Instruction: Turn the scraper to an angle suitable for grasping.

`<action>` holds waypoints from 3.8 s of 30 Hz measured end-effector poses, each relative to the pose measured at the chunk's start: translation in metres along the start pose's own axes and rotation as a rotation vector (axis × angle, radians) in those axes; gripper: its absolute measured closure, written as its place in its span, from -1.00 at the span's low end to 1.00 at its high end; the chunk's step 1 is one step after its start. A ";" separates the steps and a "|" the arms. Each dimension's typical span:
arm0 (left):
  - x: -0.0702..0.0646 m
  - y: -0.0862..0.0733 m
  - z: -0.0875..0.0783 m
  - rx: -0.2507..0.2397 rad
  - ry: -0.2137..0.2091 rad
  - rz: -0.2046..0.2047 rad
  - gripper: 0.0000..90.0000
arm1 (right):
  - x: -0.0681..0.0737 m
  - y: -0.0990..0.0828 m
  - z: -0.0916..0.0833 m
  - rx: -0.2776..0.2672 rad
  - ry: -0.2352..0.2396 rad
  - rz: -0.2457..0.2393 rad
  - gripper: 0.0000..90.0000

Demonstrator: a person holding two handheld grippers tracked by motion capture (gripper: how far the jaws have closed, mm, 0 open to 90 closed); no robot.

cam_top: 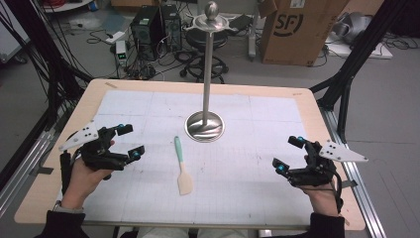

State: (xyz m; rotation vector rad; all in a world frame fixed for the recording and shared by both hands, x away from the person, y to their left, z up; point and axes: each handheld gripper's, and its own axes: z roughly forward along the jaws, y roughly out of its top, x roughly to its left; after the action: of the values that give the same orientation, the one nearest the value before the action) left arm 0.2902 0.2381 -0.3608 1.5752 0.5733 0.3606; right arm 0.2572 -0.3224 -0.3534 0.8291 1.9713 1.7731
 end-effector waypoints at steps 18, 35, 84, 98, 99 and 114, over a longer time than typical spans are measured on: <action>-0.012 -0.013 0.019 0.047 0.078 0.067 -0.35 | -0.003 -0.002 0.001 0.013 -0.007 0.010 -0.97; -0.020 -0.038 0.063 0.215 0.099 -0.013 0.77 | -0.003 -0.006 -0.009 0.021 -0.041 0.033 -0.97; -0.043 -0.074 0.126 0.676 -0.030 0.033 1.00 | -0.003 -0.014 -0.012 0.055 -0.048 0.053 -0.97; -0.042 -0.077 0.098 0.680 -0.099 -0.001 1.00 | -0.006 -0.016 -0.002 0.064 -0.026 0.051 -0.97; -0.042 -0.077 0.095 0.684 -0.103 0.003 1.00 | -0.006 -0.016 -0.001 0.066 -0.022 0.054 -0.97; -0.040 -0.076 0.050 0.634 -0.119 0.038 1.00 | -0.006 -0.011 0.006 0.061 -0.012 0.042 -0.97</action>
State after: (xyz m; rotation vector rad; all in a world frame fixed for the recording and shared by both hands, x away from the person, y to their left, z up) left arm 0.2740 0.1753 -0.4368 2.2006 0.5977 0.1092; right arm 0.2633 -0.3224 -0.3662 0.9056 2.0236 1.7340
